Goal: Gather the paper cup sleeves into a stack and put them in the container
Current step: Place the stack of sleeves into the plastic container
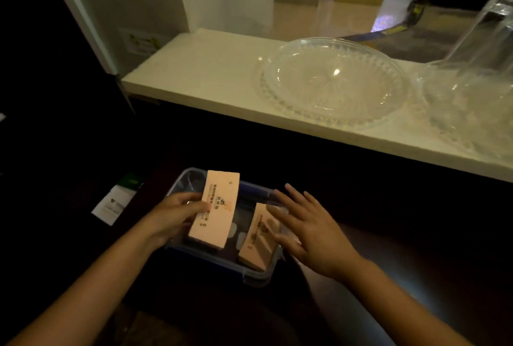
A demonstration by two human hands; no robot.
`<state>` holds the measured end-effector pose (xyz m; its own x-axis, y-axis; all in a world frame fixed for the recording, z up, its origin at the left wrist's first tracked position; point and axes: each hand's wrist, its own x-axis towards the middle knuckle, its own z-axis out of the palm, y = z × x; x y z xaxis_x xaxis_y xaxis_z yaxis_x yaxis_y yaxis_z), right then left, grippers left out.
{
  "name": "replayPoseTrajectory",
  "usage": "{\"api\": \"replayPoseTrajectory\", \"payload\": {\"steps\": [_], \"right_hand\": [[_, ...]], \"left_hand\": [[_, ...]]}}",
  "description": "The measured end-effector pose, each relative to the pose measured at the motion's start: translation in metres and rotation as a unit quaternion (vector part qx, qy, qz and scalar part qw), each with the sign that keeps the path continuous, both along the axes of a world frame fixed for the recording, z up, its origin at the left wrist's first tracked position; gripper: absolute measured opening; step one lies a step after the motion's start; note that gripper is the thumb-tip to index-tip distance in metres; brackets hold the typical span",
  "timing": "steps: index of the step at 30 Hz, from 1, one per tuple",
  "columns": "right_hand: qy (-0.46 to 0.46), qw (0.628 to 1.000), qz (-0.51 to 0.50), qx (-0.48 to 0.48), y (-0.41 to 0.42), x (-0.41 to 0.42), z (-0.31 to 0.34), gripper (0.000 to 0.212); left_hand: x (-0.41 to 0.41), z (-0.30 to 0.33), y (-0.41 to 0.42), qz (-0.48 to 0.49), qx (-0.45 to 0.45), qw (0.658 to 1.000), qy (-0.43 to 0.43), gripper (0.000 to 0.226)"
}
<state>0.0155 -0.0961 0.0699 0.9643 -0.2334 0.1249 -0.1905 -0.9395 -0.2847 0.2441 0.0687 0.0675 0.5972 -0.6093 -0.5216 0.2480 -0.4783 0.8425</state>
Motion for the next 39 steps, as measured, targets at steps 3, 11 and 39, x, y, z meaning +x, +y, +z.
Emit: {"api": "replayPoseTrajectory", "payload": {"steps": [3, 11, 39], "right_hand": [[0.108, 0.985, 0.092, -0.094, -0.002, 0.007, -0.011, 0.061], [0.170, 0.968, 0.144, -0.114, -0.002, 0.020, -0.027, 0.058], [0.163, 0.975, 0.131, -0.075, -0.001, 0.022, -0.024, 0.057]], "left_hand": [[0.020, -0.025, 0.001, -0.010, 0.043, 0.999, 0.020, 0.021], [0.017, -0.057, -0.028, -0.082, 0.130, 0.988, 0.032, 0.019], [-0.009, -0.046, -0.046, -0.217, 0.169, 0.957, -0.088, 0.030]]}}
